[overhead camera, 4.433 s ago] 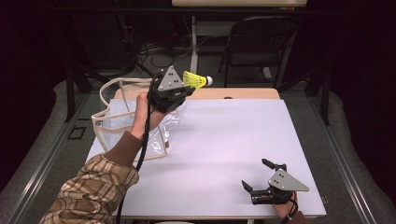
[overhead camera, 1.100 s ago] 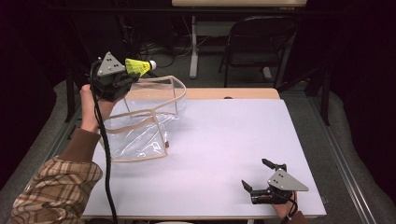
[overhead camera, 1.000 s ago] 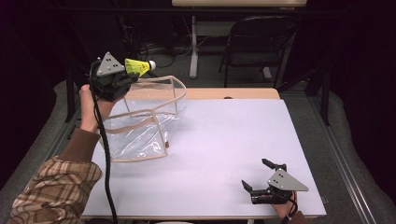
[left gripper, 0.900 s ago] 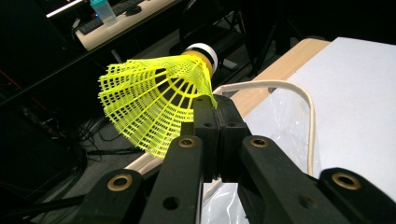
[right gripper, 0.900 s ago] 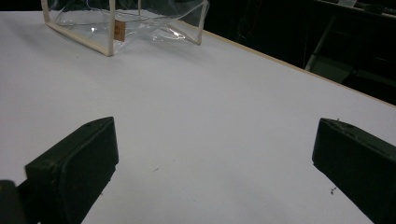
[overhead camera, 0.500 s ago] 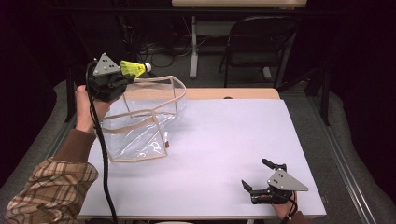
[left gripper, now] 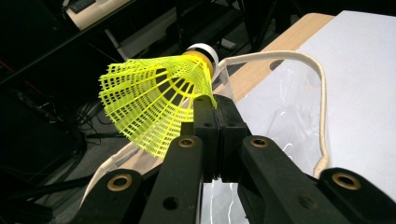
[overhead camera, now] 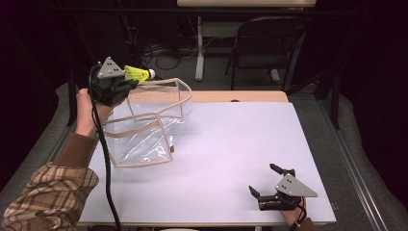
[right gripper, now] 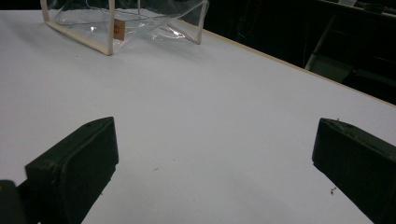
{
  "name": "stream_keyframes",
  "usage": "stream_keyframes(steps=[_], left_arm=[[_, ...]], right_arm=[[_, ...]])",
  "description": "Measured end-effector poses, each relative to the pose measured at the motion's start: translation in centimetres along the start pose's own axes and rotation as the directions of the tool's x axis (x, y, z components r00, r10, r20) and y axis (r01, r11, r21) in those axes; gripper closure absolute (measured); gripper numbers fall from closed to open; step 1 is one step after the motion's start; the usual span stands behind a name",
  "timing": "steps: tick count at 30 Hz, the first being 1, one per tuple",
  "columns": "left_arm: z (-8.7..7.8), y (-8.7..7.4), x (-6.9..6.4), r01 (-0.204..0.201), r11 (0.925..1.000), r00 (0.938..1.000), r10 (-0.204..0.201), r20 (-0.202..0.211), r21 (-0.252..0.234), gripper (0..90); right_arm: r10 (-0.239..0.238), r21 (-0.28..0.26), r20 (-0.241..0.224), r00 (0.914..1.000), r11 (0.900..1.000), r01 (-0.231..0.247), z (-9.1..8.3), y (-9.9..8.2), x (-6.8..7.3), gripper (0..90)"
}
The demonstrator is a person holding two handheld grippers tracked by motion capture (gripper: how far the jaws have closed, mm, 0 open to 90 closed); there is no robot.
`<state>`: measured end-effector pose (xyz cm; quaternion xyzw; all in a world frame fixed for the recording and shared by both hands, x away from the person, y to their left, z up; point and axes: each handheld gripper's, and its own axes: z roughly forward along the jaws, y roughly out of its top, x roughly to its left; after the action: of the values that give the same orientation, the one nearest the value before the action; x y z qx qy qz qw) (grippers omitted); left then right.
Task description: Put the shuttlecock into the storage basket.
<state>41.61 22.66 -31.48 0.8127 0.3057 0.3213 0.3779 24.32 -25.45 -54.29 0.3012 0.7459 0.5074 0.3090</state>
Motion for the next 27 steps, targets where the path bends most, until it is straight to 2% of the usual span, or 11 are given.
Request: stream_keyframes(steps=[7,18,27], left_arm=[[0.6,-0.3,-0.1,-0.010,0.9992,0.9997,0.009,0.021,0.039,89.4],[1.1,-0.5,-0.1,-0.012,0.9979,0.9991,0.009,0.041,0.064,89.4],[1.8,-0.9,-0.1,-0.021,0.9940,0.9982,0.015,0.058,0.108,89.4]], right_arm=[[0.001,-0.001,0.001,1.0000,1.0000,-0.001,0.0,0.0,0.0,0.1],[0.006,0.002,0.000,1.0000,1.0000,-0.006,0.0,0.0,0.0,0.1],[0.002,0.002,0.001,1.0000,1.0000,-0.002,0.0,0.0,0.0,0.1]])
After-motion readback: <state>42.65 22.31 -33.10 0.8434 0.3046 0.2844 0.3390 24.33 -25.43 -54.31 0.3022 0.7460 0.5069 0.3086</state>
